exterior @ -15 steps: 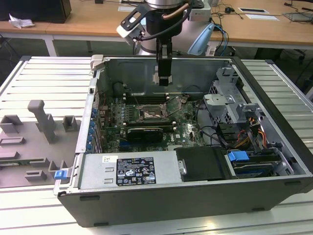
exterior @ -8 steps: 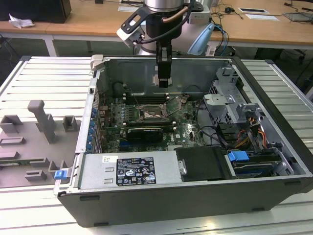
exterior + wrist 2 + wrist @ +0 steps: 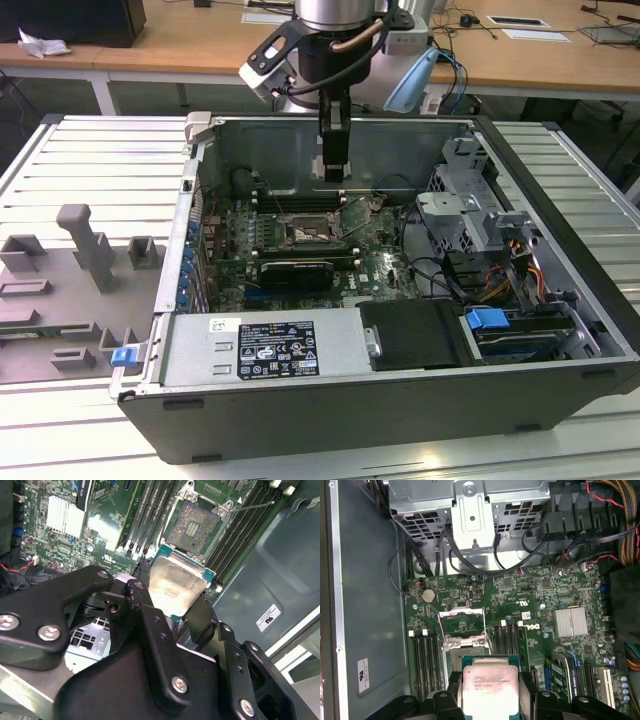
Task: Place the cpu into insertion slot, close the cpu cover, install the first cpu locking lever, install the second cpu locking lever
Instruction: 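Place the cpu into insertion slot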
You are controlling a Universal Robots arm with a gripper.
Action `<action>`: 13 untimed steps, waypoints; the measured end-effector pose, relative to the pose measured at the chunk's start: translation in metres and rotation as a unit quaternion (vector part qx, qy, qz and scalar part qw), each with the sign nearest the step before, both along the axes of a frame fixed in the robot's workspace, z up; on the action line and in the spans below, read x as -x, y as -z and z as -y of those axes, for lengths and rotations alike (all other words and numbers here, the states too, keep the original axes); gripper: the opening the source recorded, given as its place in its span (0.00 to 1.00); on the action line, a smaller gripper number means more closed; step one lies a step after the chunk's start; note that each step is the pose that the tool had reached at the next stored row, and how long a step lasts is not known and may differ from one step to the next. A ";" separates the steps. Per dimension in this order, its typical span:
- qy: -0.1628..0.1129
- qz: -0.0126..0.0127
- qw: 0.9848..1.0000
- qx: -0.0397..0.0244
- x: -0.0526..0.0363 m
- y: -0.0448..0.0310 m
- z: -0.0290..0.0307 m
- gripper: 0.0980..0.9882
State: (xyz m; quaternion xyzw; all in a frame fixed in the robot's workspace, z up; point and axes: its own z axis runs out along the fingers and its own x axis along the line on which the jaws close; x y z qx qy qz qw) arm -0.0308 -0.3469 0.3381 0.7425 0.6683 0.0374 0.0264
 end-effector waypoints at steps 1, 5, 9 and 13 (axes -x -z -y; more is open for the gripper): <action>0.000 0.000 1.000 0.000 0.0000 0.0019 0.0000 0.49; 0.000 0.000 1.000 0.000 0.0000 0.0068 0.0000 0.49; 0.000 0.000 1.000 0.000 0.0000 0.0092 0.0000 0.49; 0.000 0.000 1.000 0.000 0.0000 0.0113 0.0000 0.49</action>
